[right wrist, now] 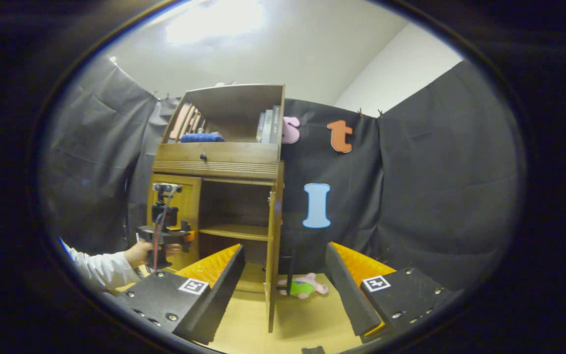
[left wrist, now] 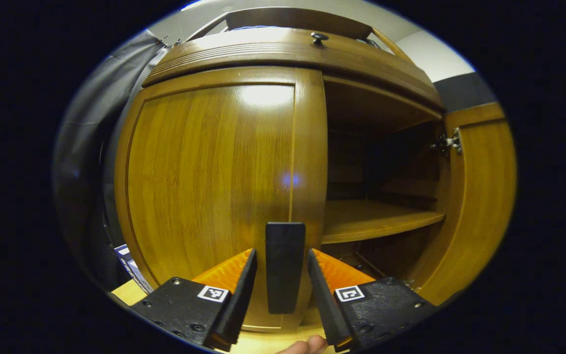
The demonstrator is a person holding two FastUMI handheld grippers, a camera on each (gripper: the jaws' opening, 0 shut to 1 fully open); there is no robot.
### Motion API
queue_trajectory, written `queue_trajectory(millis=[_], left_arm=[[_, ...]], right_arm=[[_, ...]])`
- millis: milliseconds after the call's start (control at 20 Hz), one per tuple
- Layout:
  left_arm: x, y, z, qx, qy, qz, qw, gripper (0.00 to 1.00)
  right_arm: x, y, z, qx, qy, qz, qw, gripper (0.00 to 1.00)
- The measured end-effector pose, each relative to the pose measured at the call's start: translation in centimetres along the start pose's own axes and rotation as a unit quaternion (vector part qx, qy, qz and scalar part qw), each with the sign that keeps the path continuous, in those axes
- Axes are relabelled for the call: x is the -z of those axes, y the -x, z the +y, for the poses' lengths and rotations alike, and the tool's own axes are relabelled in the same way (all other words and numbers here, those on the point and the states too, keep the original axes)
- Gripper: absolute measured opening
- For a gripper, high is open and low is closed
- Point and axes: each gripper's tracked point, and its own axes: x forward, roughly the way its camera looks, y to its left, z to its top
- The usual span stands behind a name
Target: Open the right door of the double-door shoe cabinet with the right hand, and open the left door with the left hand.
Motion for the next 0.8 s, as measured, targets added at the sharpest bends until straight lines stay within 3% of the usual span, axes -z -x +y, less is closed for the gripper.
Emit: queue_trajectory(millis=[50,100,250,450,600,800], left_arm=[[-1.0,-0.9,0.1,-0.008,-0.029,-0.025,0.999,0.56],[-0.1,-0.9,0.2,-0.015,-0.056,-0.001,0.998,0.51],[0.1,-0.3,0.6,-0.029,-0.079,0.007,0.996,0.35],[-0.2,0.0,0.1,-0.004,-0.06,0.014,0.998,0.33],[-0.2,0.1,-0.1,0.014,-0.048,0.027,0.998,0.33],[0.2,0.0,-0.3,0.032,-0.043,0.04,0.998,0.33]], right_arm=[[-0.3,0.3,0.3,0.0,-0.004,0.002,1.0,1.0],[-0.5,0.6,0.6,-0.002,-0.011,0.006,1.0,0.98],[-1.7,1.5,1.0,-0.004,-0.048,0.011,0.999,0.98],[-2.8,2.5,2.4,-0.034,-0.085,0.017,0.996,0.98],[-2.6,3.0,1.5,-0.017,-0.067,0.029,0.997,0.98],[-2.7,3.0,2.7,-0.026,-0.059,0.039,0.997,1.0]])
